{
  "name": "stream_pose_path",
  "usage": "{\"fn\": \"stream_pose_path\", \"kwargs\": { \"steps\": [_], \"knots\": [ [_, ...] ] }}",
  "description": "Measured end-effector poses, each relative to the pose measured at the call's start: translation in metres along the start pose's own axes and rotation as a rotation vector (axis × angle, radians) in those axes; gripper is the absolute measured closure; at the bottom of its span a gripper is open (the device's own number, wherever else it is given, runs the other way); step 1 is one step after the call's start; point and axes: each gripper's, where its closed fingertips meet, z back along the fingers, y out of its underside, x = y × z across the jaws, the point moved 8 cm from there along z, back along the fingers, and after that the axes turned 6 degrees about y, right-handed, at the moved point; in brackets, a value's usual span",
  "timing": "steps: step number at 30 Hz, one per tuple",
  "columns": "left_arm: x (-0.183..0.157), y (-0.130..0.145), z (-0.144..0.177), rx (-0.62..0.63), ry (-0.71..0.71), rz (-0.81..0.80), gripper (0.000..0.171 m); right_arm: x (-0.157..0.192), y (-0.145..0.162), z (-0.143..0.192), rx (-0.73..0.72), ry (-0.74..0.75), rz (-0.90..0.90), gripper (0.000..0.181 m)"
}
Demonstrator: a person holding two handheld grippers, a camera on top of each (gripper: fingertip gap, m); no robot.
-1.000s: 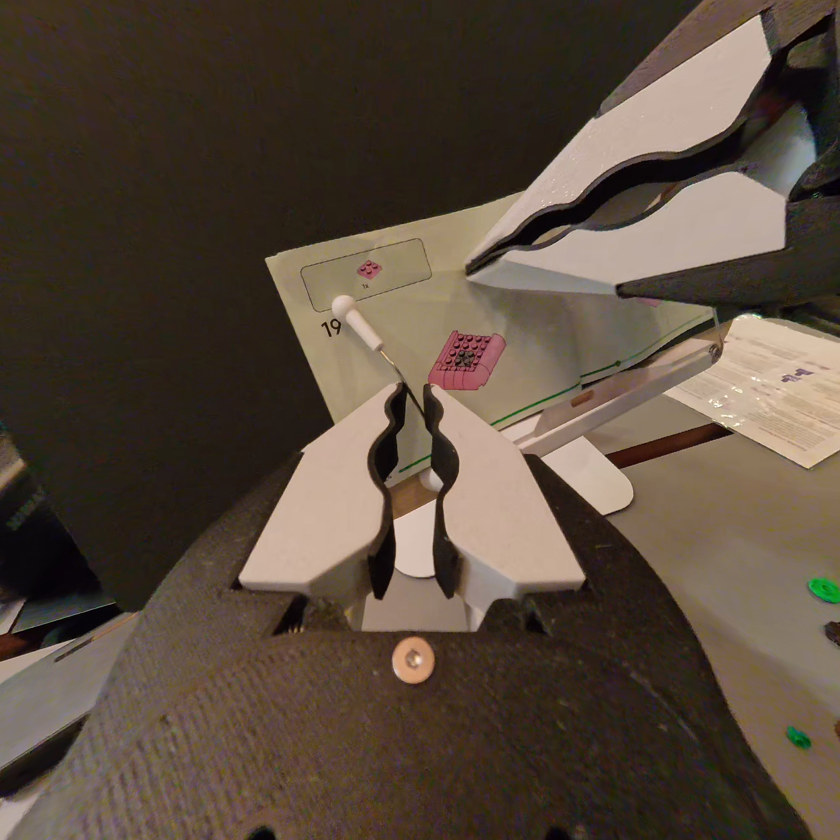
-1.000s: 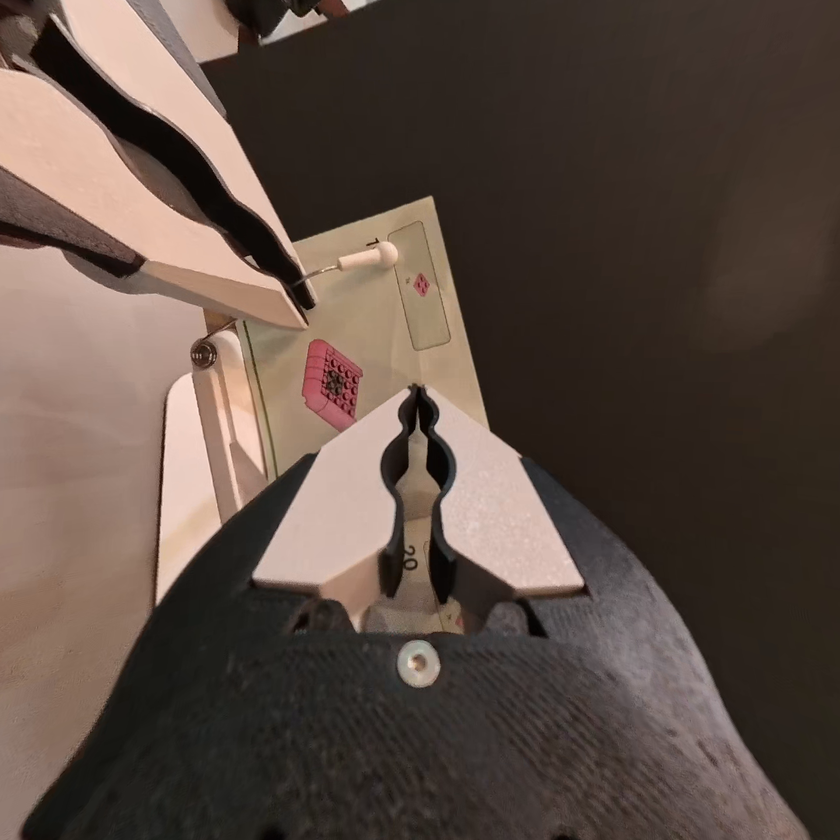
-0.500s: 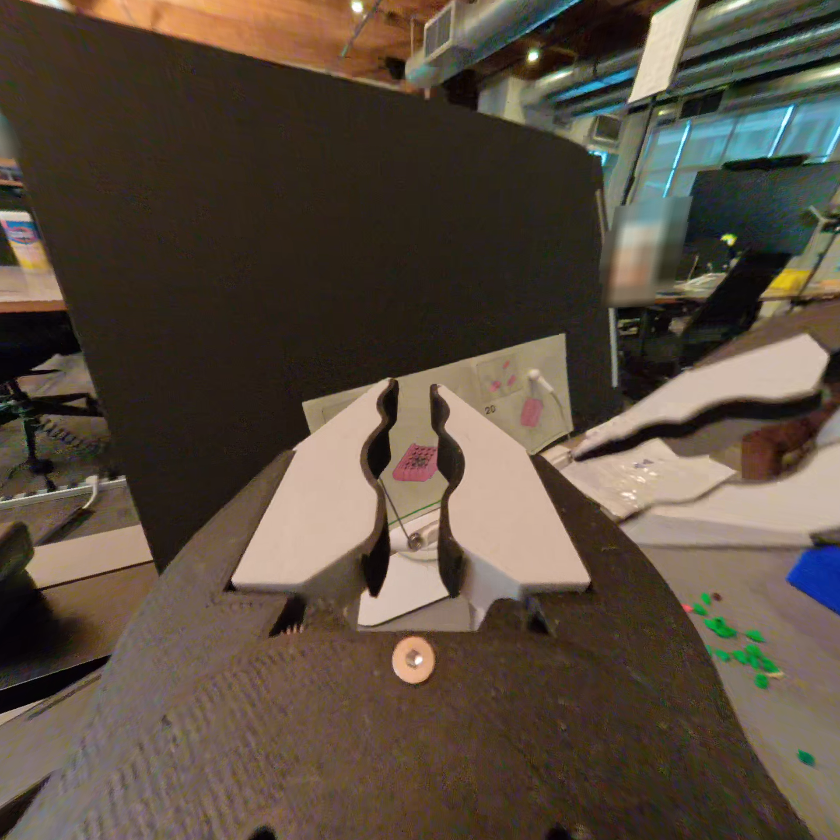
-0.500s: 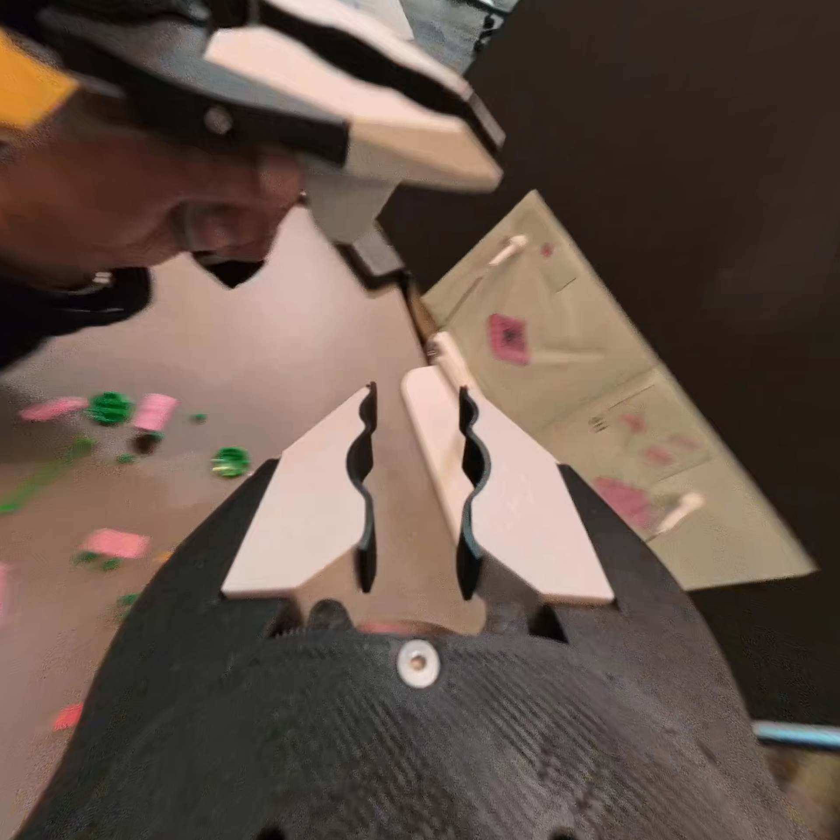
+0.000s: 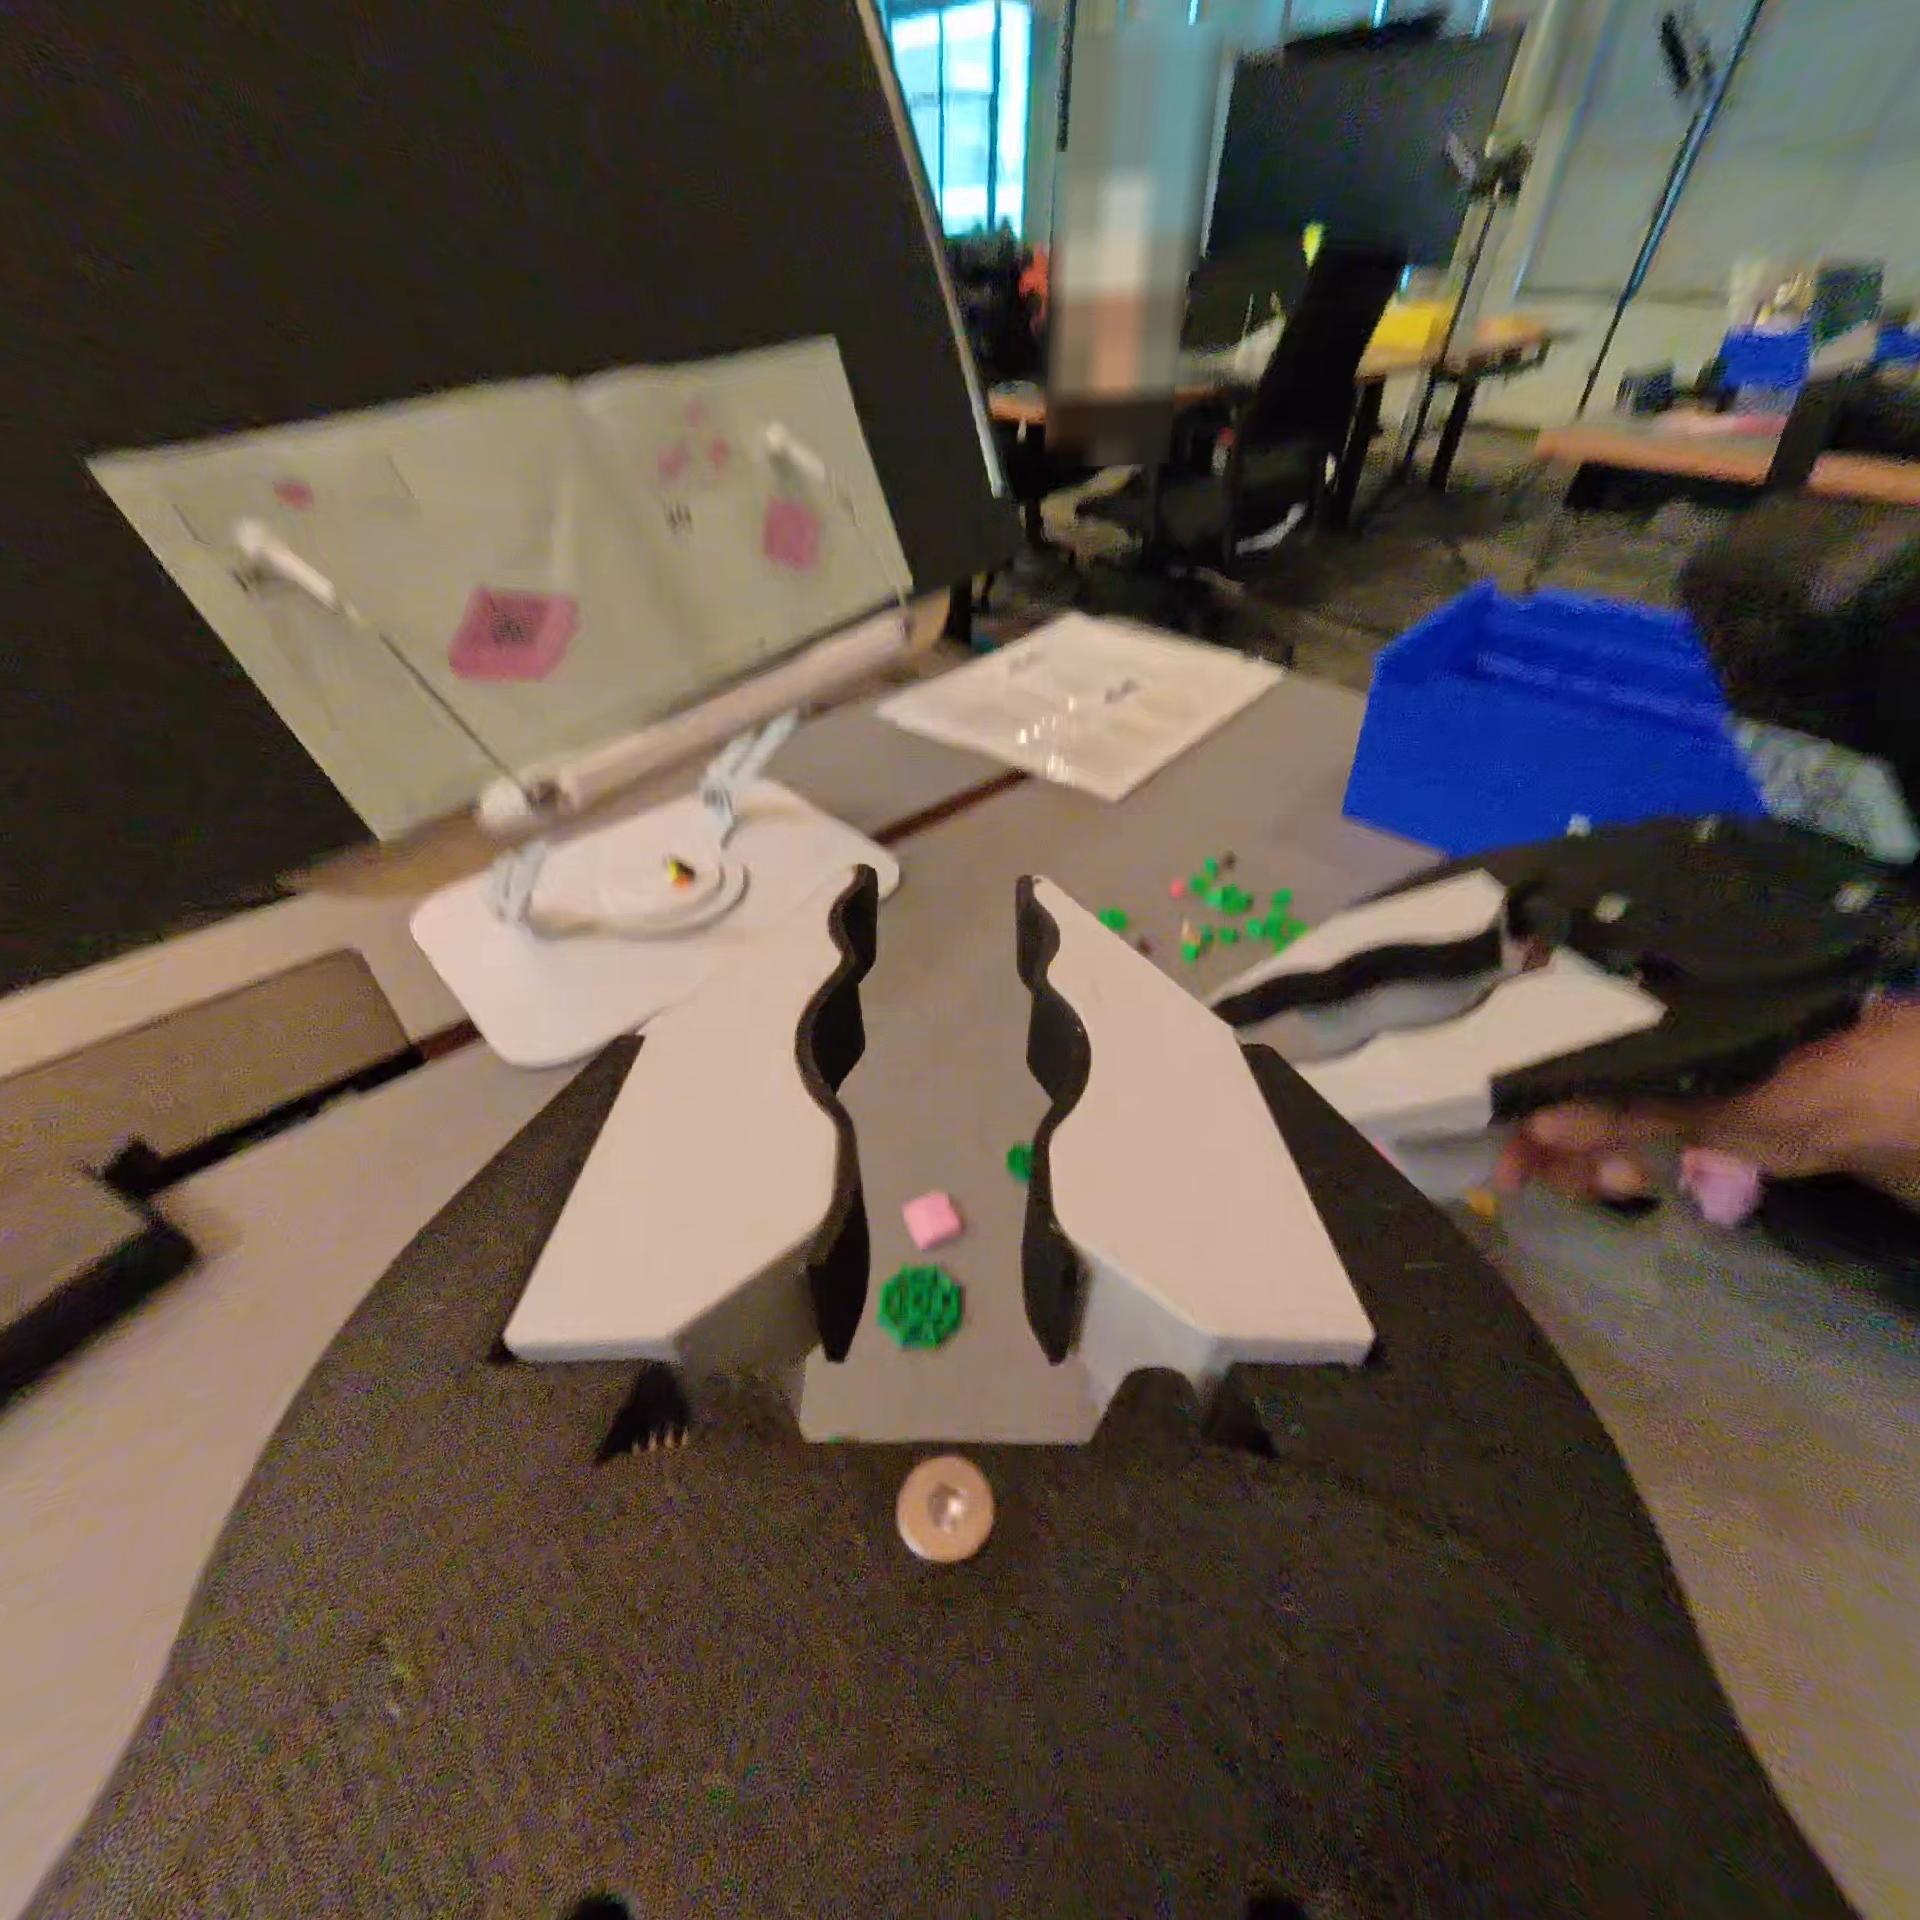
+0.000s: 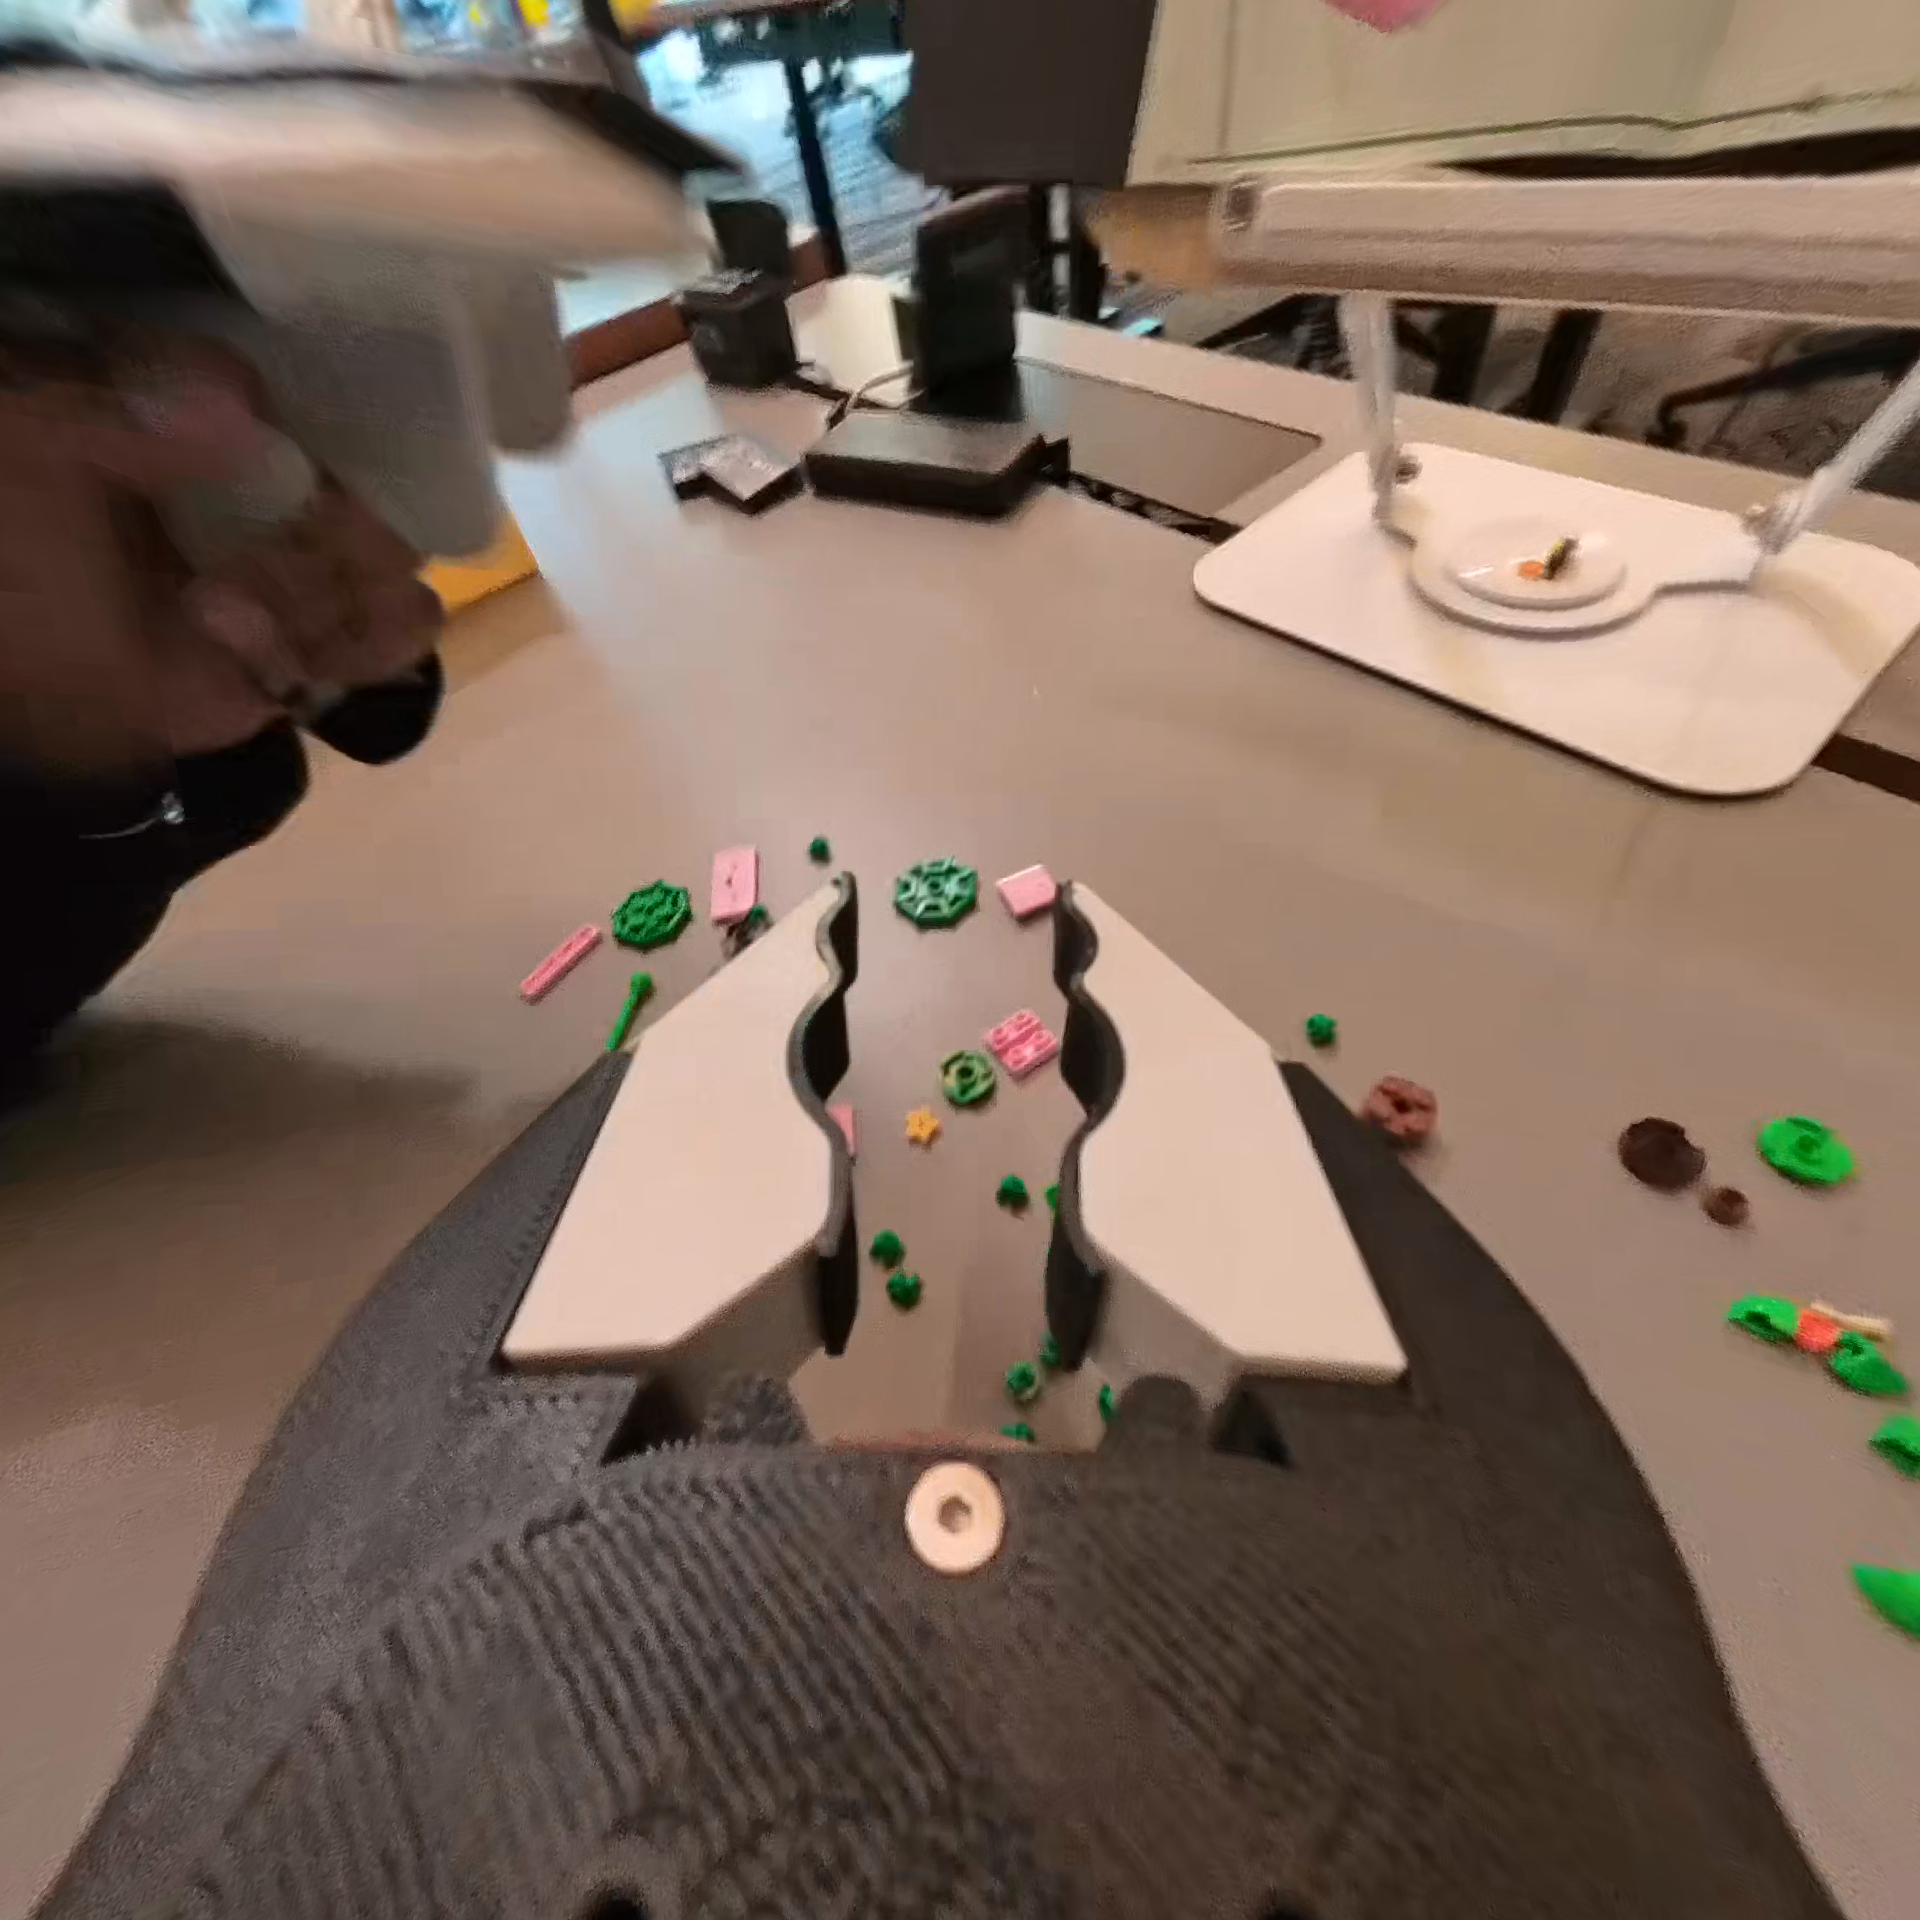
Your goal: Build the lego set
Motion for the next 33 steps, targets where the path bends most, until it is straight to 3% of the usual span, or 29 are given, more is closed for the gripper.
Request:
{"fn": "stream_pose_path", "kwargs": {
  "steps": [3, 5, 10, 11, 13, 17, 22, 24, 30, 33],
  "knots": [
    [0.0, 0.064, 0.015, 0.096, -0.076, -0.038, 0.152, 0.001, 0.0, 0.013, -0.041, 0.117, 0.155, 0.148],
    [-0.003, 0.082, 0.02, 0.164, -0.035, -0.015, 0.149, 0.004, -0.008, 0.024, -0.11, 0.14, 0.19, 0.152],
    [0.007, 0.08, 0.028, 0.15, -0.079, -0.024, 0.15, -0.037, -0.038, 0.074, -0.328, 0.368, 0.129, 0.171],
    [0.01, 0.079, 0.03, 0.139, -0.089, -0.018, 0.151, -0.052, -0.038, 0.084, -0.328, 0.44, 0.095, 0.181],
    [0.018, 0.079, 0.034, 0.122, -0.094, 0.009, 0.153, -0.078, -0.028, 0.094, -0.225, 0.501, 0.045, 0.181],
    [0.027, 0.088, 0.033, 0.133, -0.091, 0.073, 0.154, -0.09, 0.01, 0.083, 0.046, 0.331, 0.004, 0.176],
    [0.025, 0.096, 0.027, 0.164, -0.07, 0.08, 0.155, -0.055, 0.047, 0.077, 0.184, -0.034, 0.305, 0.181],
    [0.023, 0.097, 0.026, 0.177, -0.074, 0.052, 0.155, -0.049, 0.059, 0.078, 0.185, -0.114, 0.346, 0.17],
    [0.013, 0.099, 0.021, 0.204, -0.043, 0.012, 0.155, -0.053, 0.071, 0.068, 0.257, -0.13, 0.332, 0.157],
    [0.001, 0.101, 0.017, 0.221, 0.046, -0.01, 0.151, -0.05, 0.083, 0.057, 0.318, -0.121, 0.371, 0.151]
  ]
}}
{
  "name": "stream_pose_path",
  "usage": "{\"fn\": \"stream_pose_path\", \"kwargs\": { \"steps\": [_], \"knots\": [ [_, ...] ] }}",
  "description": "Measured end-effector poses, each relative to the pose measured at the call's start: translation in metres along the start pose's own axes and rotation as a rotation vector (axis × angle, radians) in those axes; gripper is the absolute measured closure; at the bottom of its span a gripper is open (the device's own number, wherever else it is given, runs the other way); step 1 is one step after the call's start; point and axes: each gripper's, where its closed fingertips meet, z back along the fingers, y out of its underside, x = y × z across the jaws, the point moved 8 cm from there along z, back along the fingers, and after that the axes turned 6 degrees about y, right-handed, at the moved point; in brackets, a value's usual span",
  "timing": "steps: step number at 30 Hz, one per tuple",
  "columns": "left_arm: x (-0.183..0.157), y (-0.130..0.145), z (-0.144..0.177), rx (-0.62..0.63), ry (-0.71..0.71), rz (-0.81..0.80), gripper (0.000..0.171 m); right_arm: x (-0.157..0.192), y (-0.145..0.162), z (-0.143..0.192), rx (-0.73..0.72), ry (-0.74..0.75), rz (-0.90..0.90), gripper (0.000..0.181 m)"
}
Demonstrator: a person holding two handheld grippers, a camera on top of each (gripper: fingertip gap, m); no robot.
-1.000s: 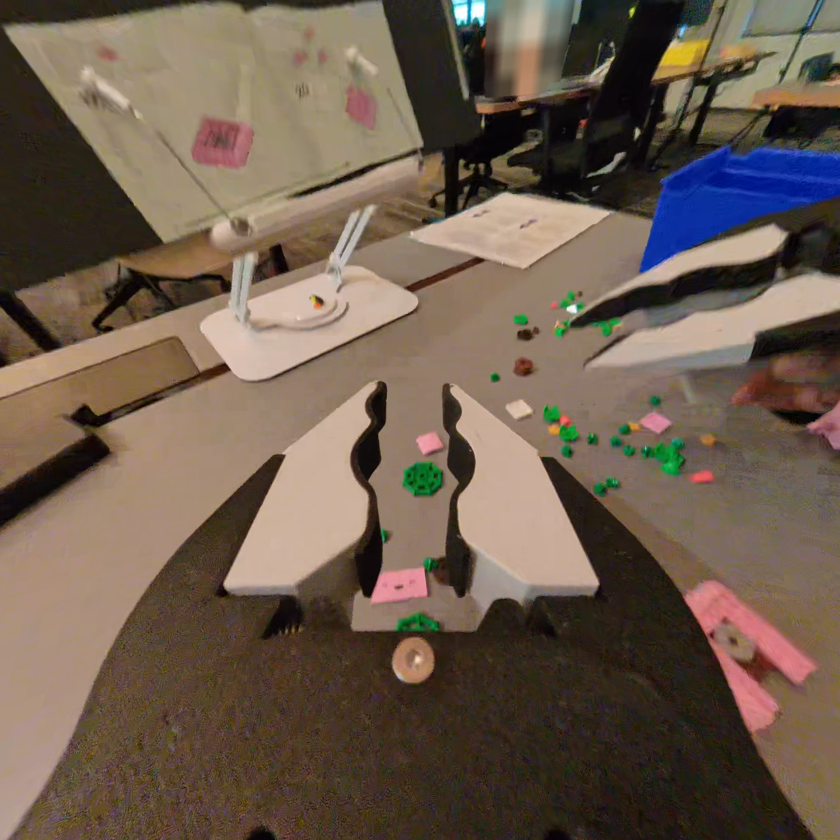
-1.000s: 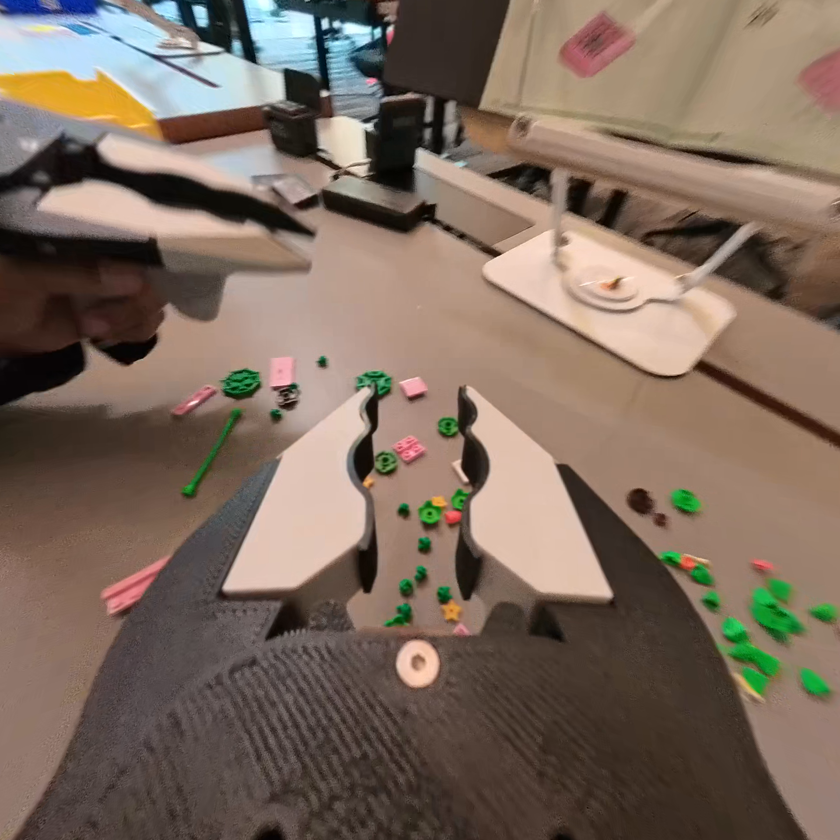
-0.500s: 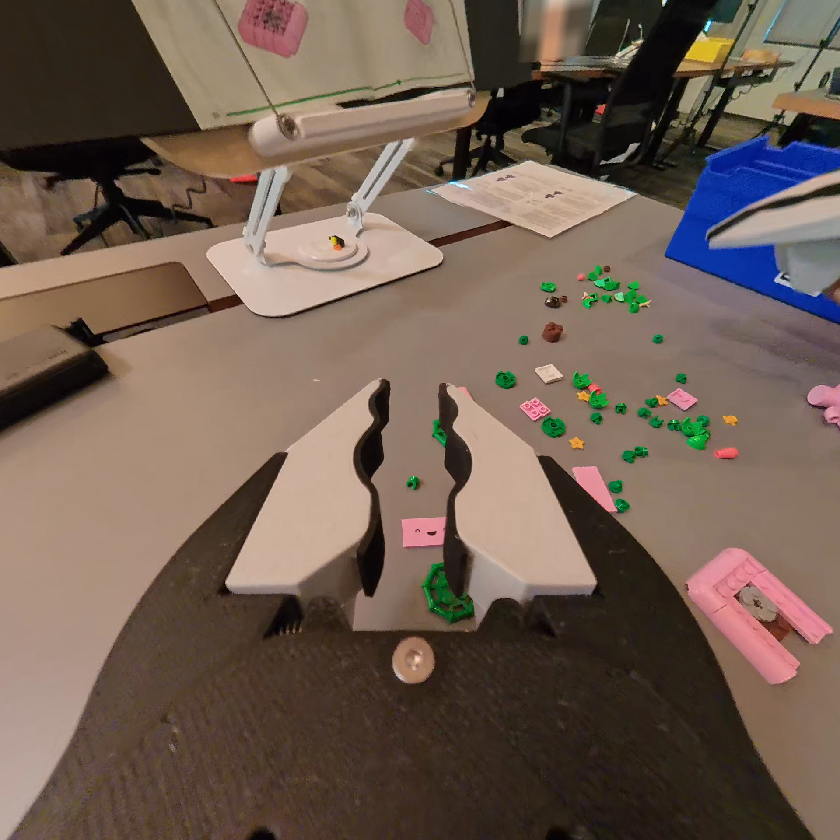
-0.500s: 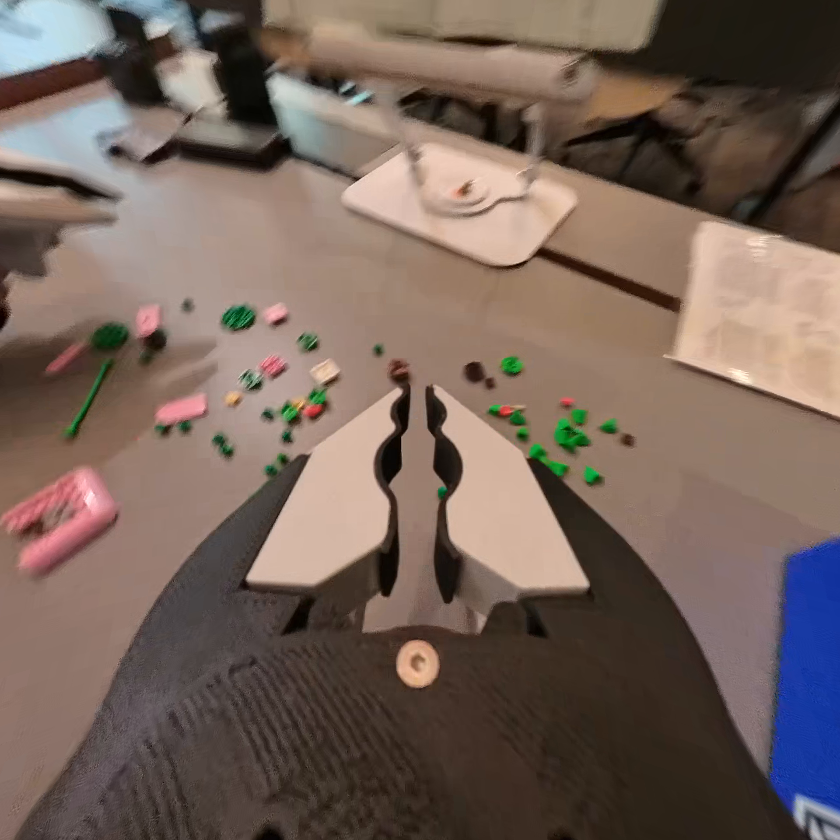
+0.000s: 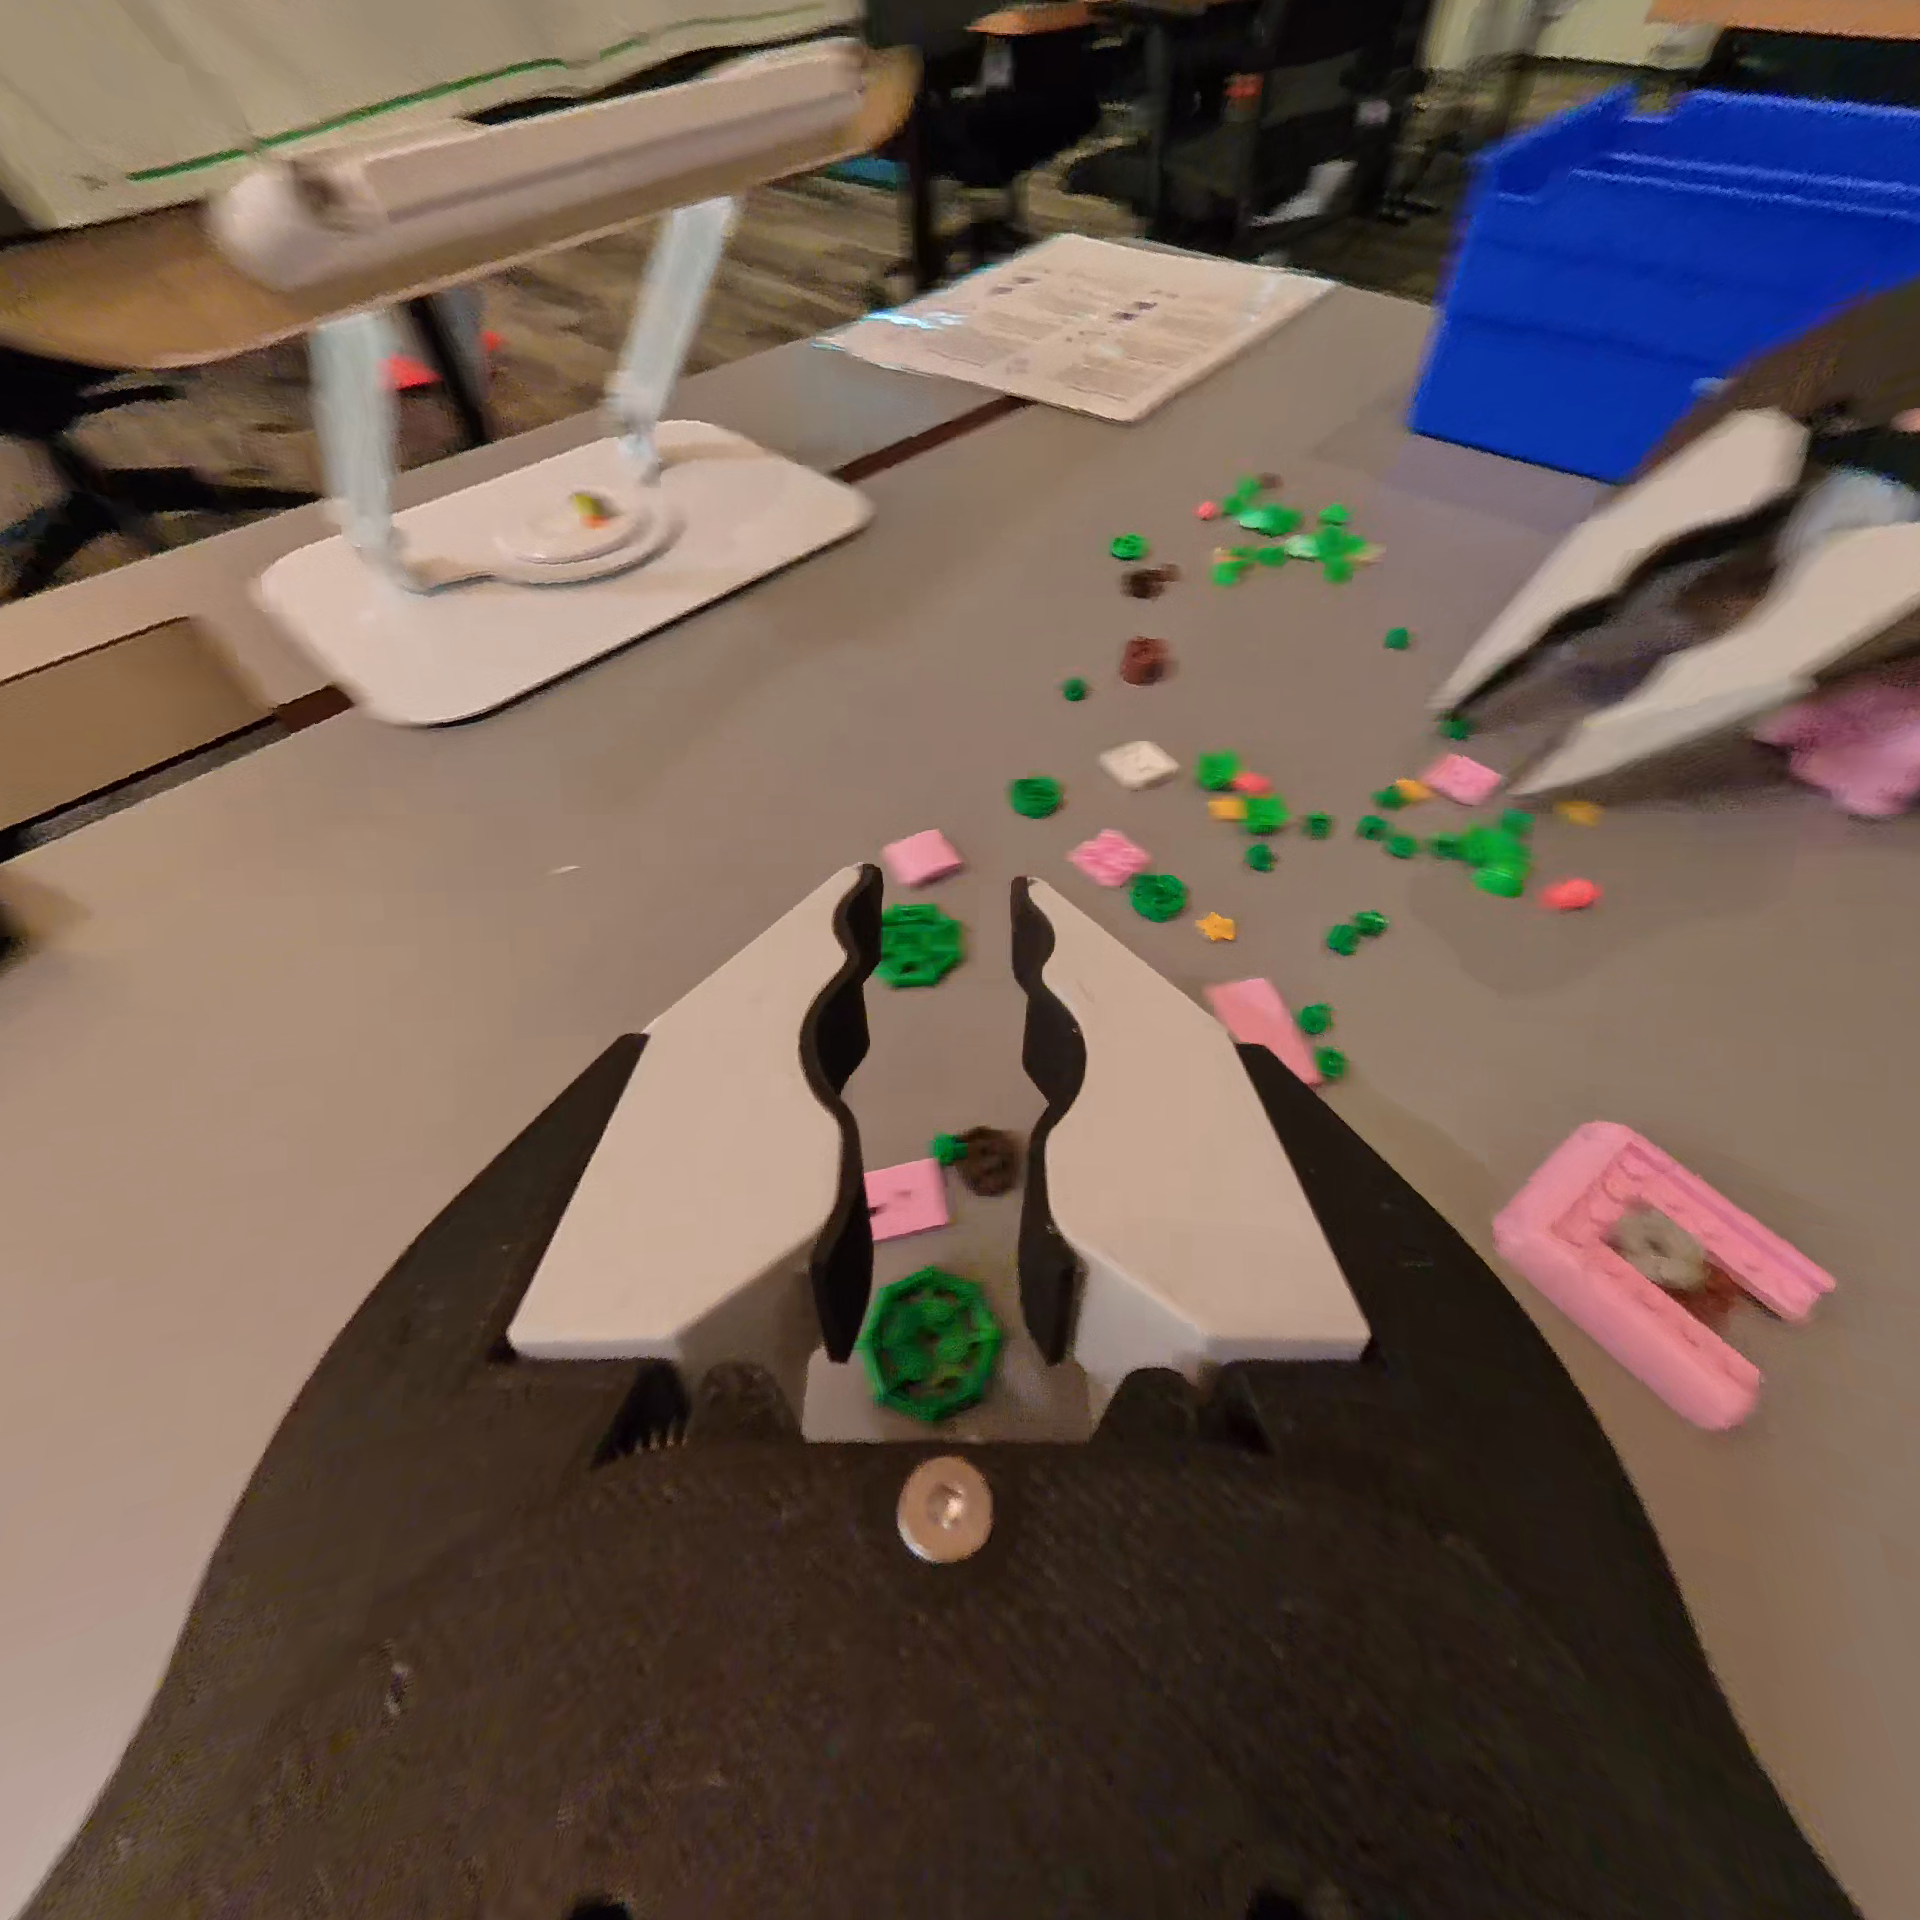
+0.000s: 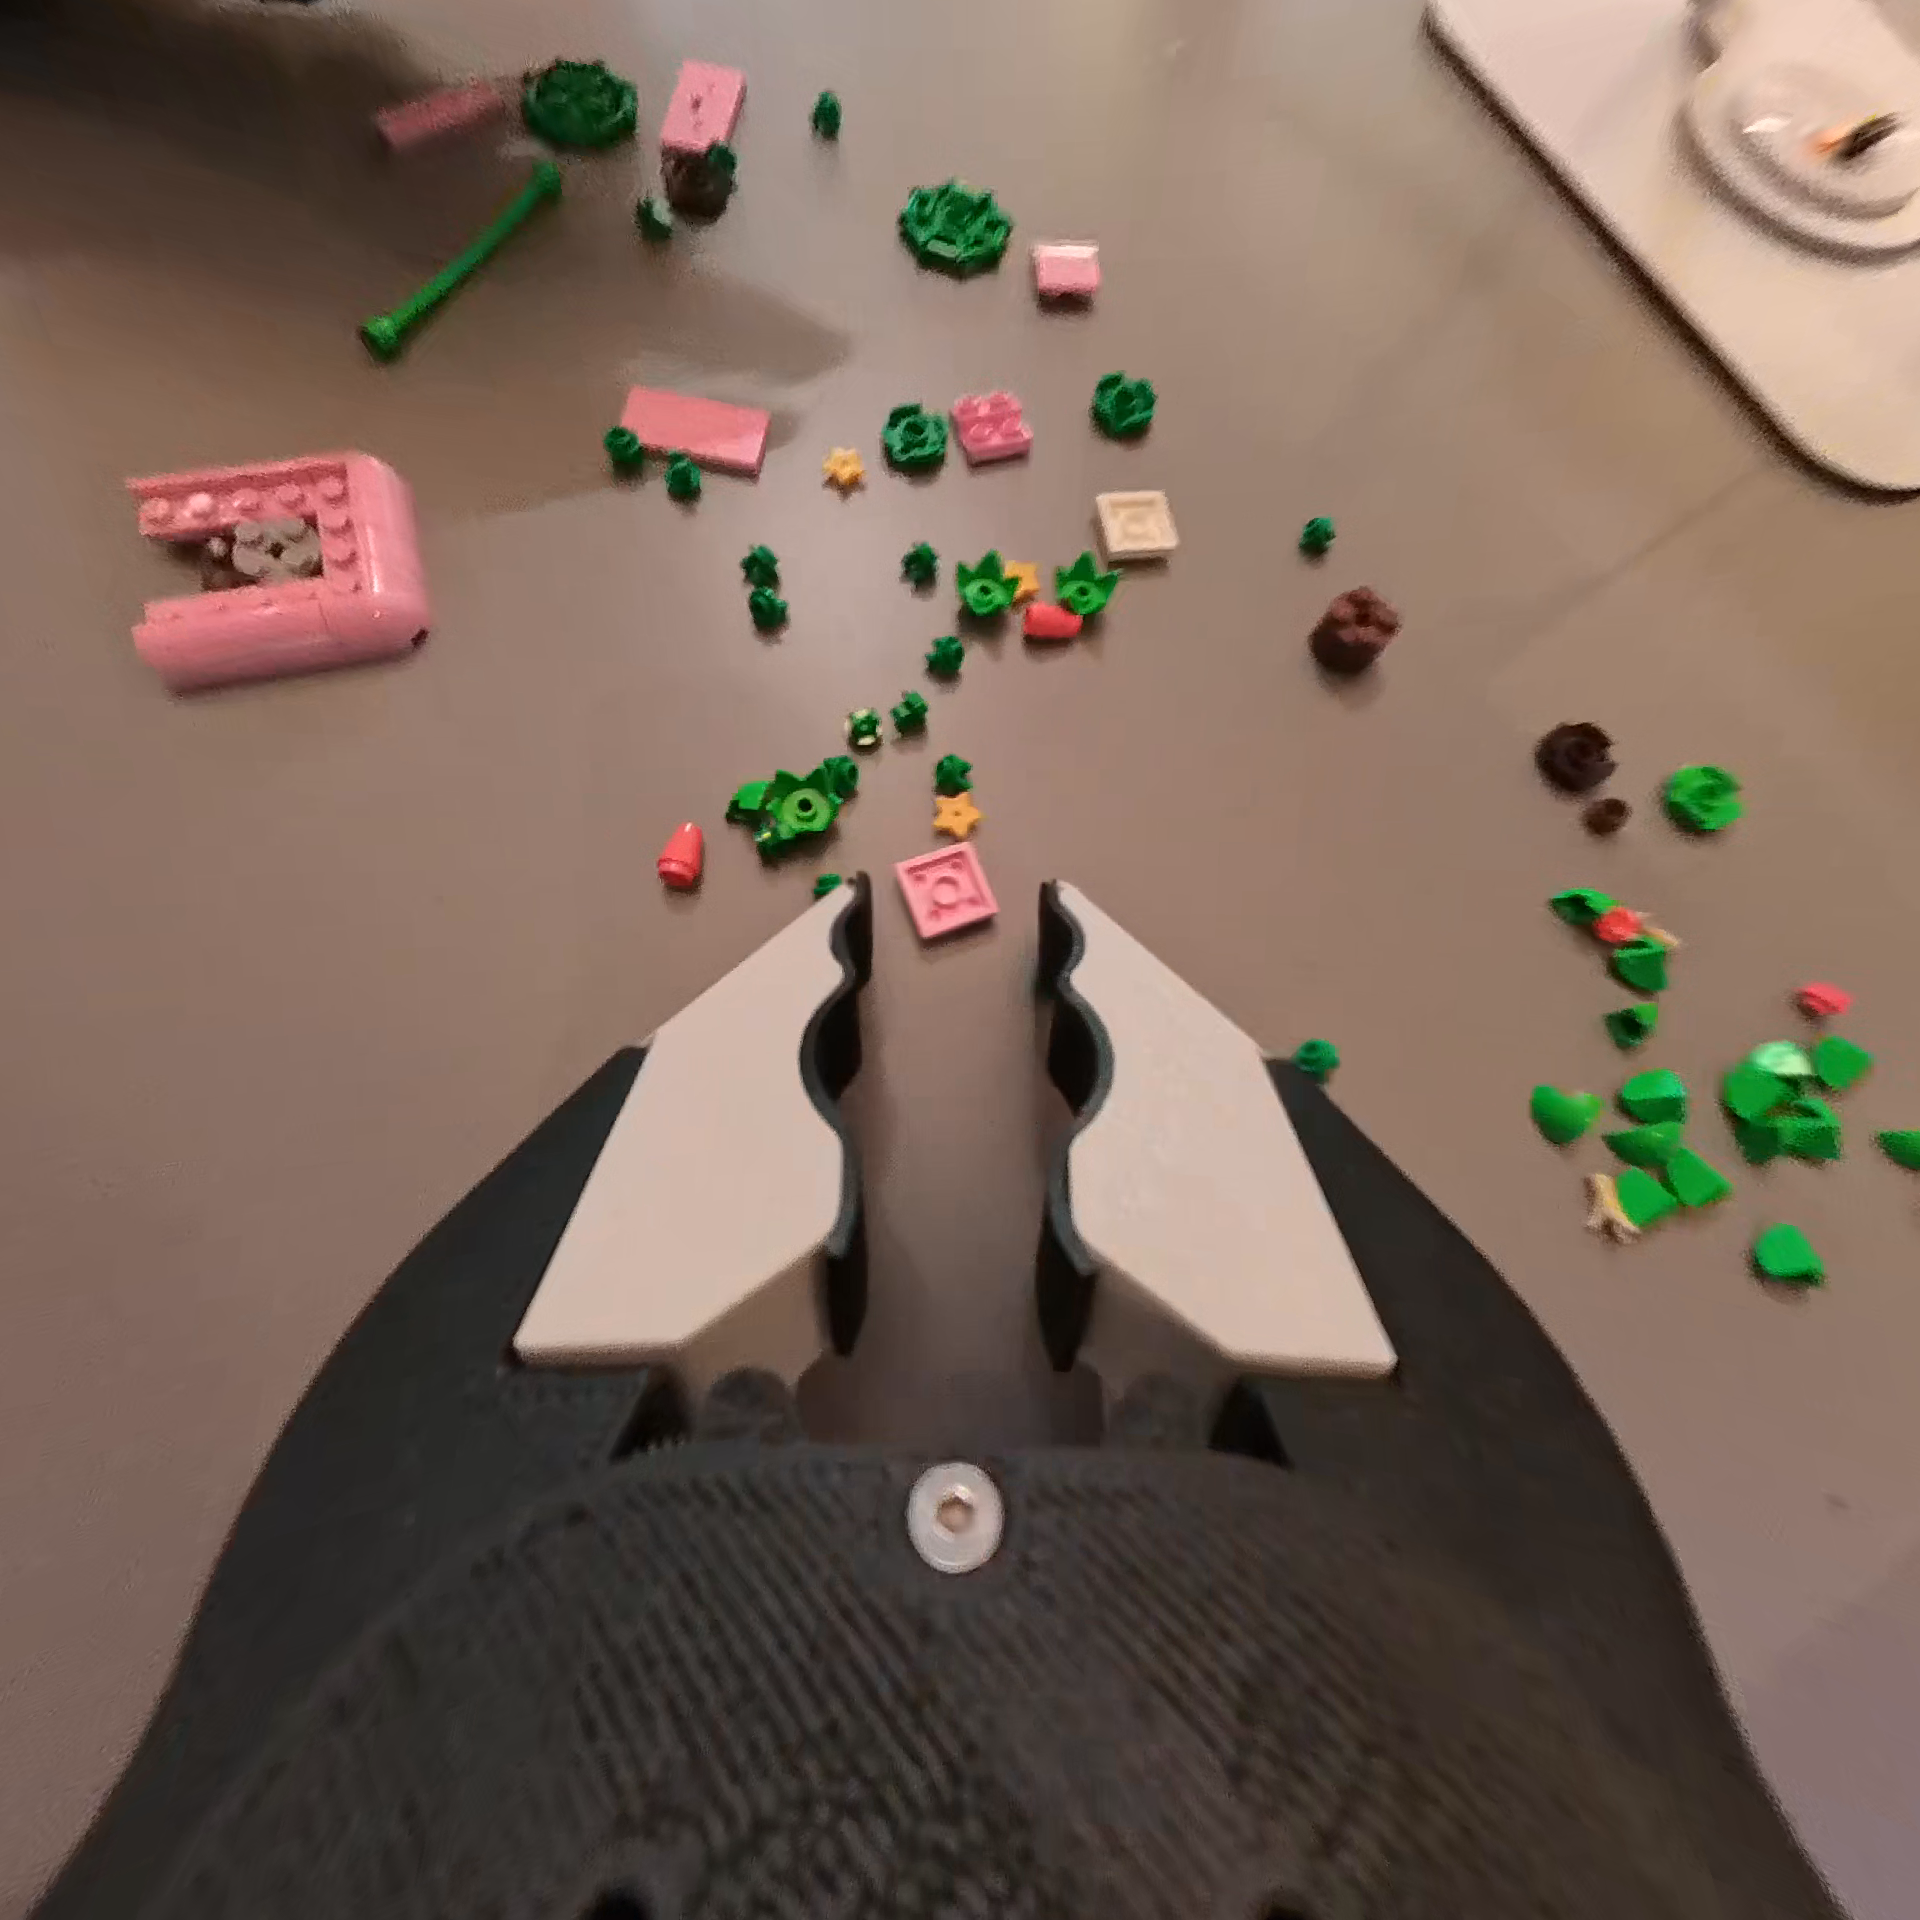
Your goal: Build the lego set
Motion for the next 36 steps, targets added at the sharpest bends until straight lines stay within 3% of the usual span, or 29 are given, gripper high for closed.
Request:
{"fn": "stream_pose_path", "kwargs": {
  "steps": [3, 5, 10, 21, 27, 31, 36],
  "knots": [
    [-0.047, 0.004, -0.001, 0.069, 0.487, -0.052, 0.132, 0.007, -0.001, -0.006, -0.001, -0.064, -0.009, 0.154],
    [-0.07, 0.011, -0.001, 0.149, 0.647, -0.079, 0.124, 0.008, -0.001, -0.006, -0.001, -0.079, -0.005, 0.158],
    [-0.093, 0.027, -0.008, 0.287, 0.614, -0.261, 0.113, 0.009, -0.002, -0.006, -0.005, -0.082, 0.015, 0.163],
    [-0.094, 0.038, -0.006, 0.398, 0.649, -0.261, 0.103, 0.007, 0.0, -0.002, -0.011, -0.054, 0.063, 0.165],
    [-0.099, 0.043, -0.008, 0.438, 0.627, -0.309, 0.103, 0.005, -0.009, 0.005, -0.081, -0.043, 0.035, 0.165],
    [-0.093, 0.016, -0.002, 0.26, 0.678, -0.121, 0.107, 0.016, -0.034, 0.018, -0.235, -0.066, 0.043, 0.165],
    [-0.075, -0.016, 0.011, -0.077, 0.75, 0.12, 0.104, 0.052, -0.081, 0.043, -0.604, -0.106, 0.082, 0.166]
  ]
}}
